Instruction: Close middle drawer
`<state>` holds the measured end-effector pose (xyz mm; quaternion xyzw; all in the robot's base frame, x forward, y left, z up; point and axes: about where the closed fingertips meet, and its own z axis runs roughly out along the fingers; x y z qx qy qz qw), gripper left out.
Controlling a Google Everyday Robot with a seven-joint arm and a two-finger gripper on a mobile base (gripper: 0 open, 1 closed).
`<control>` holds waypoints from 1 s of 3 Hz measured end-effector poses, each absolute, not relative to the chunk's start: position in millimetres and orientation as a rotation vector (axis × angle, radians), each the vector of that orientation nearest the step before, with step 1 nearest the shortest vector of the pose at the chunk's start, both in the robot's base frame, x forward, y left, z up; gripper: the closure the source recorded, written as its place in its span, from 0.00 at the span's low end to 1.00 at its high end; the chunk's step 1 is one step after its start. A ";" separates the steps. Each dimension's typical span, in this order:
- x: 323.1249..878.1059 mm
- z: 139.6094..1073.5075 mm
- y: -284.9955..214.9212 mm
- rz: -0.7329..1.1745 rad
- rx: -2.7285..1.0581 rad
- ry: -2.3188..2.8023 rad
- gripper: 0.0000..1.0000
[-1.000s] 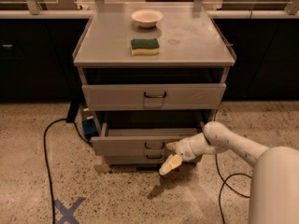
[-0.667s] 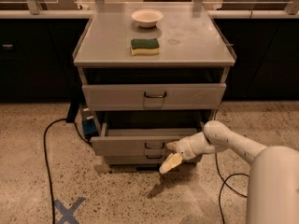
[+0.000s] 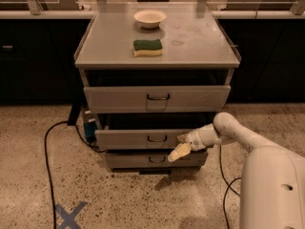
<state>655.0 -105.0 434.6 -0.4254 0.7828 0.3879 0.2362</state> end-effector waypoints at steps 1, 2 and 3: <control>655.0 434.5 -105.0 1.064 -1.167 2.147 0.00; 668.8 425.2 -106.7 1.055 -1.187 2.165 0.00; 693.5 422.4 -103.9 1.000 -1.227 2.205 0.00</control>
Offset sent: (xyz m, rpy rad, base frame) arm 0.0410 -0.0118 -0.0226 -0.0618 0.0172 0.0216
